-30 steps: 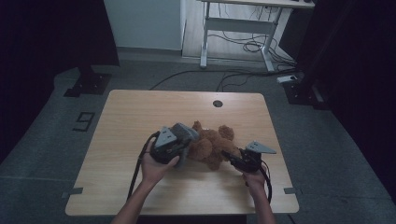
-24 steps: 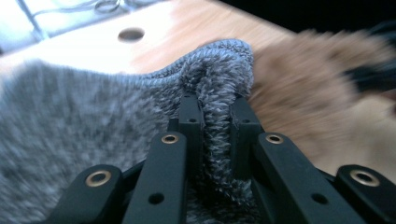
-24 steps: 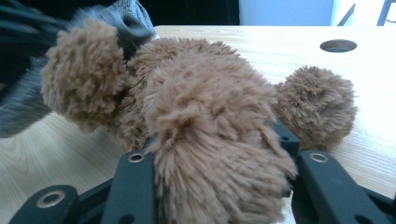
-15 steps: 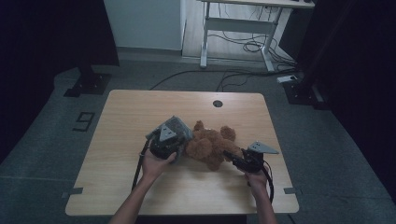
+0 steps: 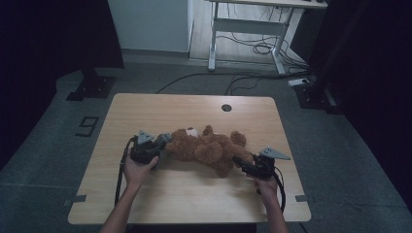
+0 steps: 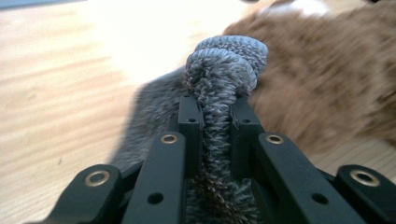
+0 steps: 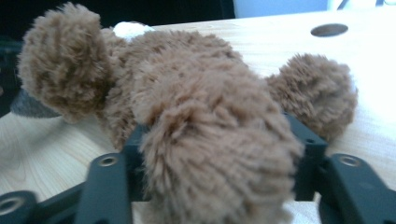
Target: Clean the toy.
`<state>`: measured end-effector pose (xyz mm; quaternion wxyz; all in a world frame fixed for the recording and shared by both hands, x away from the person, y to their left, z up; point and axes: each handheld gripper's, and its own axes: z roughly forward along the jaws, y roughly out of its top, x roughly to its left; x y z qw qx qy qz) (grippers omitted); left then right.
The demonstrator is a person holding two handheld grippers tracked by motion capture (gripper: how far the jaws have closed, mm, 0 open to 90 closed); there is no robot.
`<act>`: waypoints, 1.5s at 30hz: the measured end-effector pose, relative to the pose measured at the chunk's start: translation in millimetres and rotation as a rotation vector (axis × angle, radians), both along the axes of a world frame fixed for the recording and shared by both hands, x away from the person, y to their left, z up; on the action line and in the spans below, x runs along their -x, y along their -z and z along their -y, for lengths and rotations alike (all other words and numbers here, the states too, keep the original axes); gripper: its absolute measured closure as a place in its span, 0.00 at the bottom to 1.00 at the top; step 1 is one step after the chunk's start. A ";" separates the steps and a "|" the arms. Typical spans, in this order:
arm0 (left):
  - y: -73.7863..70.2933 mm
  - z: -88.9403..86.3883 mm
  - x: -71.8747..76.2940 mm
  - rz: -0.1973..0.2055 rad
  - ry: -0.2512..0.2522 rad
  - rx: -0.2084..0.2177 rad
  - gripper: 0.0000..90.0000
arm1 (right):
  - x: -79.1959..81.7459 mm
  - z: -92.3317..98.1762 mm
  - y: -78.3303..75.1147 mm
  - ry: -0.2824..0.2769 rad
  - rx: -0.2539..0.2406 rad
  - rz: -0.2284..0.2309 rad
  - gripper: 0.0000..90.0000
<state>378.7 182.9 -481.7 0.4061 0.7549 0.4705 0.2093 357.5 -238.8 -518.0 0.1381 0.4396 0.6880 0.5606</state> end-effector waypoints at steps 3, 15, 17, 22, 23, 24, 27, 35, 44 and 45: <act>9.8 0.8 -2.2 -0.030 0.036 0.037 0.87 | -2.2 0.4 2.5 0.016 -0.015 -0.026 0.42; 14.2 20.8 28.7 -0.026 0.192 0.097 0.88 | -6.7 -12.0 12.1 -0.066 -0.003 -0.067 0.63; 14.4 18.0 36.2 -0.025 0.208 0.108 0.88 | -6.1 -11.8 11.4 -0.075 -0.010 -0.065 0.63; 2.7 3.7 44.0 0.003 0.209 0.134 0.88 | -6.3 -9.8 10.1 -0.082 -0.010 -0.052 0.63; -2.4 0.5 44.3 0.015 0.202 0.146 0.88 | -6.4 -9.3 10.1 -0.079 -0.008 -0.048 0.63; -10.2 -2.3 45.1 0.036 0.198 0.164 0.87 | -6.7 -8.4 10.1 -0.075 -0.007 -0.047 0.63; -32.2 0.5 47.6 0.095 0.204 0.176 0.87 | -7.0 -7.1 10.3 -0.066 -0.007 -0.041 0.62; -68.8 62.0 23.0 0.121 0.285 0.138 0.87 | -6.8 -7.2 10.4 -0.061 -0.008 -0.041 0.62; -14.0 103.8 -14.7 -0.013 0.210 0.056 0.90 | -6.9 -4.2 10.1 -0.059 -0.017 -0.039 0.62; -12.1 101.6 -13.9 -0.008 0.205 0.060 0.90 | -6.9 -4.2 10.1 -0.059 -0.017 -0.039 0.62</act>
